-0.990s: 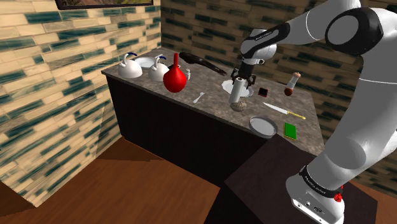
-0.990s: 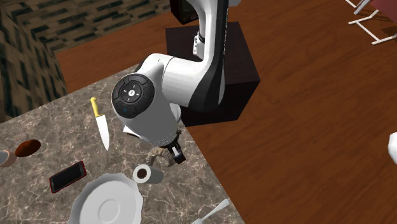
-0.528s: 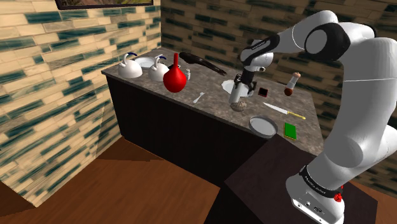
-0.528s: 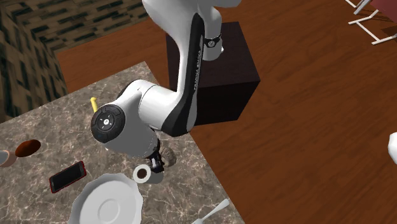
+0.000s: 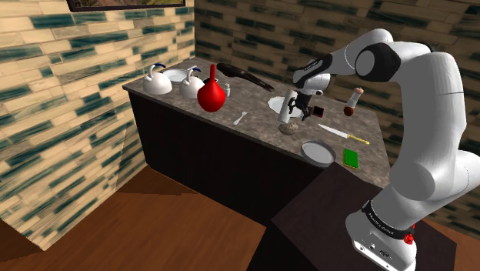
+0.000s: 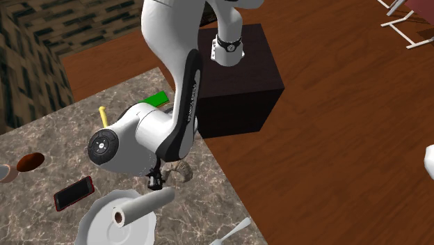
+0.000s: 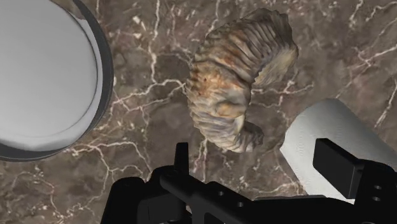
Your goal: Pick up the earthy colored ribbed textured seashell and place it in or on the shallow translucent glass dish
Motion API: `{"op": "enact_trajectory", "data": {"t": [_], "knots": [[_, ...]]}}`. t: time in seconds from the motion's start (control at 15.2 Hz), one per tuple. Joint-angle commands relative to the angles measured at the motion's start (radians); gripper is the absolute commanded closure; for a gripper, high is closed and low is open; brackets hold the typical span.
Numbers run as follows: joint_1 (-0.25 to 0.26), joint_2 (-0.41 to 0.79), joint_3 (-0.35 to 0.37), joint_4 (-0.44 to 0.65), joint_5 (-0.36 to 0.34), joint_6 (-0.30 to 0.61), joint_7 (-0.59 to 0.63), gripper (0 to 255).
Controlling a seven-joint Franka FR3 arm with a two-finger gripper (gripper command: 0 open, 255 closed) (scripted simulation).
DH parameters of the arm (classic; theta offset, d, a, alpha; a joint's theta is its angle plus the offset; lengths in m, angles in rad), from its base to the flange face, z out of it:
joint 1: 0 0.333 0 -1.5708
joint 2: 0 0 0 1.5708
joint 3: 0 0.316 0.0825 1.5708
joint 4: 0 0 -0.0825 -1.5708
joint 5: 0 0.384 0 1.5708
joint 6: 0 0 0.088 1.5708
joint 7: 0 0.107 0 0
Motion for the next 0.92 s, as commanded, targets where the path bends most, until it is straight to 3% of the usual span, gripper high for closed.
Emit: {"op": "enact_trajectory", "data": {"t": [0.0,0.79,0.86], "knots": [[-0.002,0.02,0.002,0.005,0.004,0.014,0.0,0],[-0.006,0.06,0.009,0.007,0.011,0.053,-0.004,0],[-0.006,0.06,0.009,0.007,0.011,0.053,-0.004,255]]}}
